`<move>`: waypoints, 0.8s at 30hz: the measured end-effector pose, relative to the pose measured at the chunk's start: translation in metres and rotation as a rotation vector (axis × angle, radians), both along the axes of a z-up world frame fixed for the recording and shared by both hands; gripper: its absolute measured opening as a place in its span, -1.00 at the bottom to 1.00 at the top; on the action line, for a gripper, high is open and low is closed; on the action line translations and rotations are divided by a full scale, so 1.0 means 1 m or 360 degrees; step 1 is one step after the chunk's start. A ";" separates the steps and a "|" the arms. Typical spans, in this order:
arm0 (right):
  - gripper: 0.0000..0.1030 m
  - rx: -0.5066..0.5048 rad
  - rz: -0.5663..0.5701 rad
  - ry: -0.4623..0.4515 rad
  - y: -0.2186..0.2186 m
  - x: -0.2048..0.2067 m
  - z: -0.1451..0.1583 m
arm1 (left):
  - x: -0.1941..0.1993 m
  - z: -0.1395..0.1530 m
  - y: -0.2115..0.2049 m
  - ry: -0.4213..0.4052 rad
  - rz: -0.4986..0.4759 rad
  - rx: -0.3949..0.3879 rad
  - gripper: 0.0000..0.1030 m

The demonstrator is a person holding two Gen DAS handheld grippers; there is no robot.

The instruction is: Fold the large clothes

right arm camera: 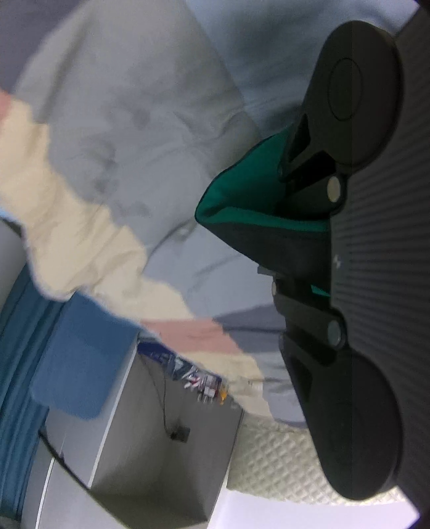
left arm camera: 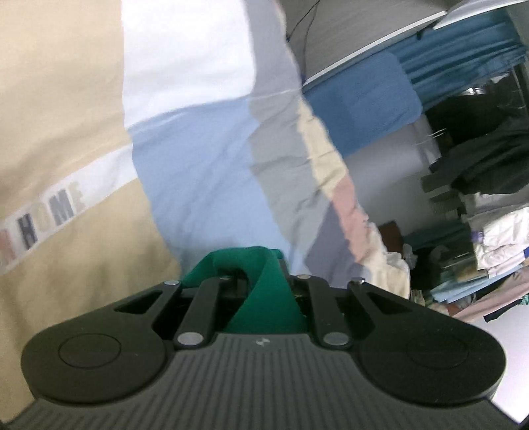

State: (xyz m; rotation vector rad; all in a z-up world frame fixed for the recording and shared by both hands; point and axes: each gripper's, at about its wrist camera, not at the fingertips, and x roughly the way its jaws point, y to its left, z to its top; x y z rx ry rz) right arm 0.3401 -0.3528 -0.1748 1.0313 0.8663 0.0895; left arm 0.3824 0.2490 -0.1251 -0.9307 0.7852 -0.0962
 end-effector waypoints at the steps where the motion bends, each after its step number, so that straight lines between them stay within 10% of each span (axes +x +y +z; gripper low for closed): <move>1: -0.82 0.0006 0.0003 0.0018 0.001 0.003 -0.009 | 0.004 -0.005 -0.001 0.0000 -0.0013 0.0002 -0.69; 7: -0.78 0.0057 0.0022 -0.0020 -0.003 0.004 -0.015 | -0.001 0.000 -0.007 -0.0090 -0.0087 0.0075 -0.51; 9: -0.73 -0.0025 0.0010 -0.0060 0.000 -0.005 -0.003 | -0.015 0.014 -0.014 -0.0149 -0.0134 0.0162 0.39; 11: -0.64 -0.0132 0.0031 -0.0111 0.006 -0.013 0.012 | -0.037 0.031 -0.019 -0.0227 -0.0096 0.0229 0.59; 15: 0.37 -0.0312 0.0092 -0.0256 0.020 -0.039 0.047 | -0.089 0.068 -0.033 -0.0384 -0.0031 0.0403 0.62; 24: 0.38 -0.0627 0.0186 -0.0507 0.047 -0.125 0.109 | -0.197 0.104 -0.096 -0.0597 -0.0103 0.0789 0.62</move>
